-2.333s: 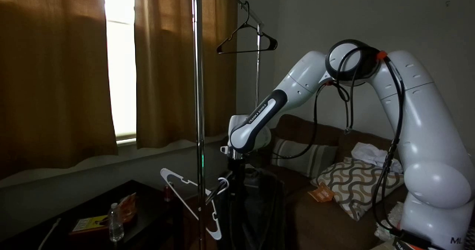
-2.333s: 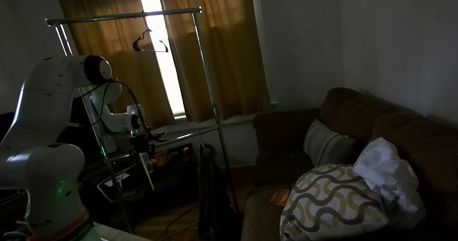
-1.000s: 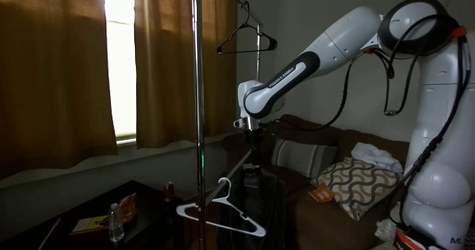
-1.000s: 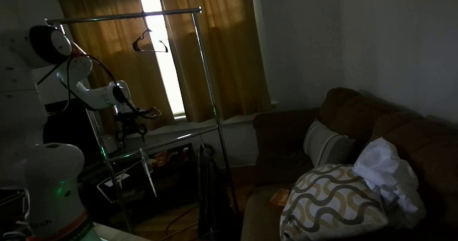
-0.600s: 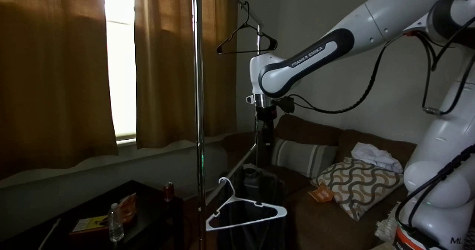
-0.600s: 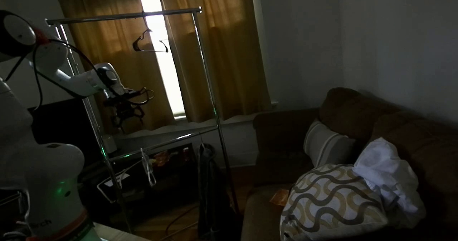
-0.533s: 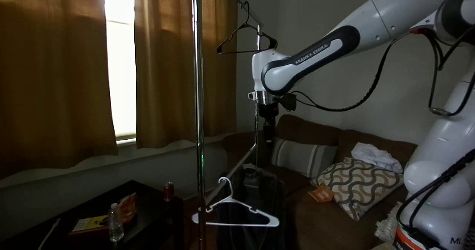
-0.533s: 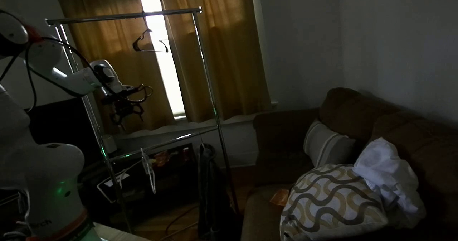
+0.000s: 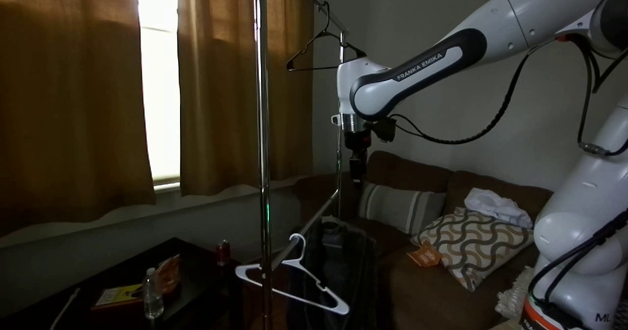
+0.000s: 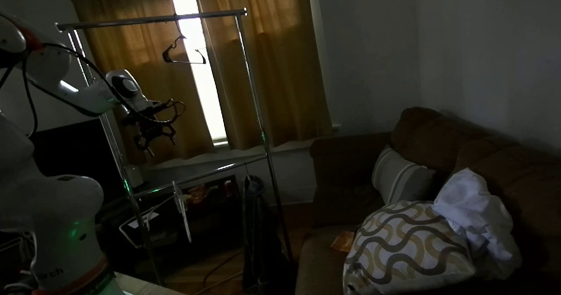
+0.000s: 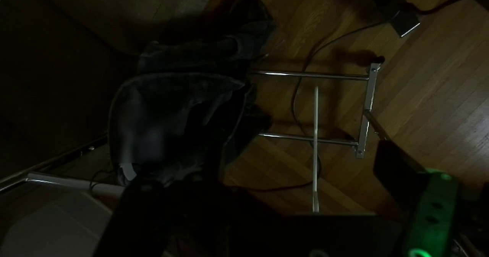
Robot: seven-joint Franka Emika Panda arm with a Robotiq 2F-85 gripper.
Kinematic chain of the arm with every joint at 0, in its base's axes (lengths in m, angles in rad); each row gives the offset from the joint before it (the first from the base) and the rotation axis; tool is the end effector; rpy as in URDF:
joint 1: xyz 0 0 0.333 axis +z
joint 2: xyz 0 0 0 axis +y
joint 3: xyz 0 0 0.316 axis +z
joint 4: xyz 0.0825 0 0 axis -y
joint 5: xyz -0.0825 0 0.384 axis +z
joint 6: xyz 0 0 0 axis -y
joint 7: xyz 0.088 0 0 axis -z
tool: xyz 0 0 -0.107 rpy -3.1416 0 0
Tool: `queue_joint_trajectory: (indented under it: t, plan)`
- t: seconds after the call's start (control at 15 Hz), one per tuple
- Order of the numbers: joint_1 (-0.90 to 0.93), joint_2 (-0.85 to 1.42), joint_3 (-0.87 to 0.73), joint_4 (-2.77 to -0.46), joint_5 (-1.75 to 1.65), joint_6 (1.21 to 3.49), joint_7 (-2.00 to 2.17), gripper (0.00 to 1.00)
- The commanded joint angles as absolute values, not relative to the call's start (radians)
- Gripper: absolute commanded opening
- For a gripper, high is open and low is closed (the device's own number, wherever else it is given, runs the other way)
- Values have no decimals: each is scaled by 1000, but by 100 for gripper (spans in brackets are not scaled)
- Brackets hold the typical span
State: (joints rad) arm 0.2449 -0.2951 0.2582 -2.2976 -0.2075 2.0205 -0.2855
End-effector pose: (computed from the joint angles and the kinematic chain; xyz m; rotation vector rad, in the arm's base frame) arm 0.4081 0.2165 0.4656 2.6144 1.2120 0.0469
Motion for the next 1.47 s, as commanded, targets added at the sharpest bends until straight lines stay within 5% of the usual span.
queue_joint_trajectory:
  t: [0.0, 1.4]
  plan:
    - [242, -353, 235, -2304, -207, 2043, -237, 100]
    - [153, -536, 199, -2265, -270, 2071, -31, 100]
